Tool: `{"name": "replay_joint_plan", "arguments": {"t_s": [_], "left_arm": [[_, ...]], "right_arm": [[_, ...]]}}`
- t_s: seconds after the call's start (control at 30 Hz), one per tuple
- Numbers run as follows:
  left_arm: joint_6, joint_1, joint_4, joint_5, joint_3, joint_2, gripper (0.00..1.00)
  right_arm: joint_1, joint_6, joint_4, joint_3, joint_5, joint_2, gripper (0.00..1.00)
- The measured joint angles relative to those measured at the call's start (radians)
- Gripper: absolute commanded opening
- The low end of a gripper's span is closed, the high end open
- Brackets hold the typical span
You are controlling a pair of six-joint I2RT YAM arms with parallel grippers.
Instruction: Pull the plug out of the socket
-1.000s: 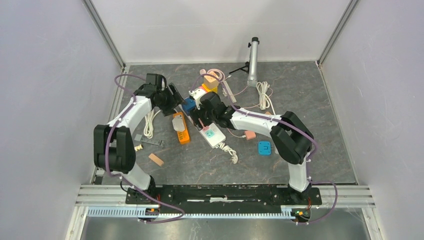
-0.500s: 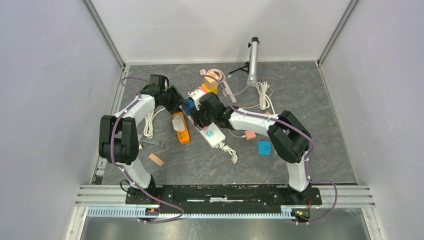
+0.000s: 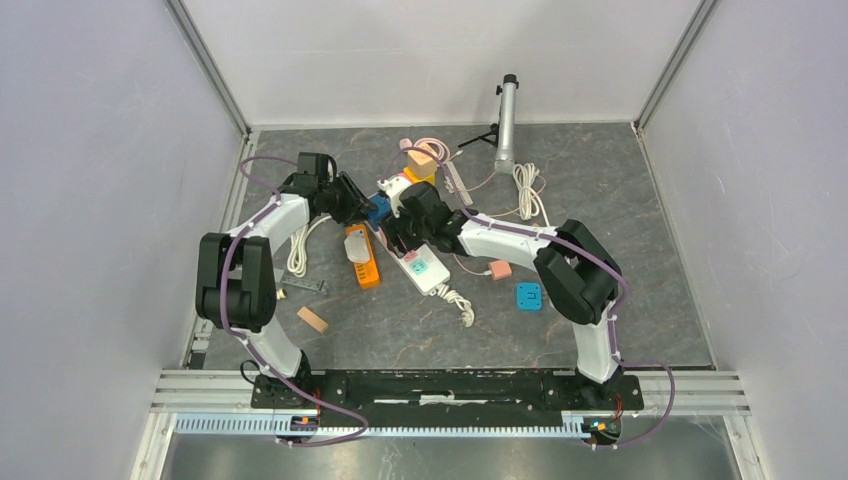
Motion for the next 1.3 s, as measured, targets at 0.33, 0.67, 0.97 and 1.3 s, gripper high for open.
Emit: {"name": "replay_joint_plan", "arguments": {"t_s": [0.33,0.67,0.97,1.3], "left_arm": [[0.0,0.001,0.024,0.0,-0.023,-0.016,0.38],[0.001,0.003,0.016,-0.001,-0.024,-0.019,0.36],[0.005,0.003,0.0,-0.003,-0.016,-0.018,0.36],[0.015,0.001,-0.027,-0.011,0.002,-0.013,0.35]], "right_arm": [[0.0,0.008,0.044,-0.03,0.002,-0.01,0.0],[0.035,-0.037,0.046,-0.032,0.083,-0.012,0.0],[0.015,-0.023,0.06,-0.04,0.031,-0.015,0.0],[0.016,-0.055,0.022,-0.017,0.032,-0.015,0.0]]}}
